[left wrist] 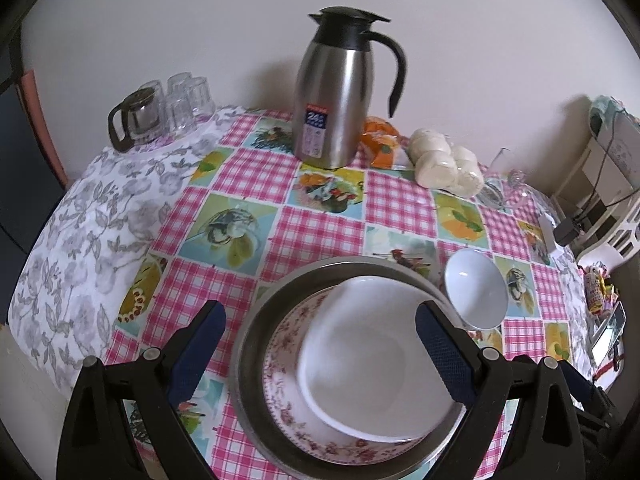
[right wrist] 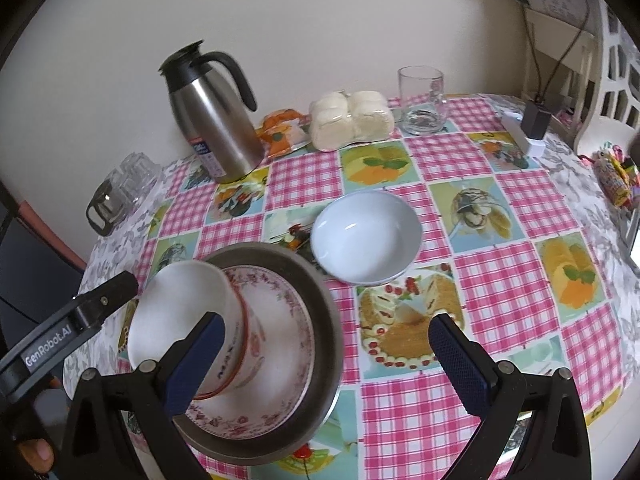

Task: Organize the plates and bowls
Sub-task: 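Move the right tool to the rim of the plain white bowl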

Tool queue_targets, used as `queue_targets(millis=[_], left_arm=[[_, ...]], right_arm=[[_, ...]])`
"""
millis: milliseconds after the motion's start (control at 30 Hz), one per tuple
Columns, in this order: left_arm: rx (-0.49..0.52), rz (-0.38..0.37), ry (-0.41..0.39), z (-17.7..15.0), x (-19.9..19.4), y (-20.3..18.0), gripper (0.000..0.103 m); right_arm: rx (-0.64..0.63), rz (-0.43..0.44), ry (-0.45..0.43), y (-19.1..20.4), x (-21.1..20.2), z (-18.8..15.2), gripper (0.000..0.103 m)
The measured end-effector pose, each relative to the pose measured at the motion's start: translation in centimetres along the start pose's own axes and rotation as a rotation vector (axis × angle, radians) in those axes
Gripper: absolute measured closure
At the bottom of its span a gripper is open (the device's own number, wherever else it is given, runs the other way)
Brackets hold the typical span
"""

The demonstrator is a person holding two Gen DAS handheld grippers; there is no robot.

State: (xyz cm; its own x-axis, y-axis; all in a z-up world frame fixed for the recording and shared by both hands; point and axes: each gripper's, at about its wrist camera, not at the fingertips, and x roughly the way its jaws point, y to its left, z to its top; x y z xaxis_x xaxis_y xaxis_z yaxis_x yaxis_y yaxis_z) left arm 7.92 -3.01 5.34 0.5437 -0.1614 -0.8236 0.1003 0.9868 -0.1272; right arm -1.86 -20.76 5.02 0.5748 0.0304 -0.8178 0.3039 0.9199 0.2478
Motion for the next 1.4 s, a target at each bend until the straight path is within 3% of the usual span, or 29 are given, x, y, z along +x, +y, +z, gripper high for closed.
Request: queue_targets(millis=[467, 633, 900, 1000, 1100, 1400], left_arm=[[0.145, -0.062, -0.054, 0.4, -0.9, -6.8, 0.007], [0.174, -0.127, -0.053, 0.7, -0.3, -9.2, 0.007], [0.176, -0.183, 0.01, 2.0, 2.5, -12.0, 0.007], [0.2, -0.198, 0.029, 2.4, 3.5, -13.3, 0.002], [0.231, -0.178, 0.074, 2.8, 5.1, -14.9, 0.0], [0.181, -0.03, 0.188, 3.2, 10.7, -15.8, 0.0]], right_arm=[[0.08, -0.055, -0.025, -4.9, -0.7, 1.0, 0.0], [0.085, -0.08, -0.021, -5.9, 0.0, 1.6, 0.0], [0.093, -0.086, 0.007, -7.4, 2.2, 2.0, 0.0], [0.106, -0.078, 0.02, -8.2, 3.5, 2.2, 0.0], [0.121, -0.064, 0.026, -9.0, 4.6, 2.5, 0.0], [0.208, -0.027, 0.055, -11.2, 7.6, 2.8, 0.002]])
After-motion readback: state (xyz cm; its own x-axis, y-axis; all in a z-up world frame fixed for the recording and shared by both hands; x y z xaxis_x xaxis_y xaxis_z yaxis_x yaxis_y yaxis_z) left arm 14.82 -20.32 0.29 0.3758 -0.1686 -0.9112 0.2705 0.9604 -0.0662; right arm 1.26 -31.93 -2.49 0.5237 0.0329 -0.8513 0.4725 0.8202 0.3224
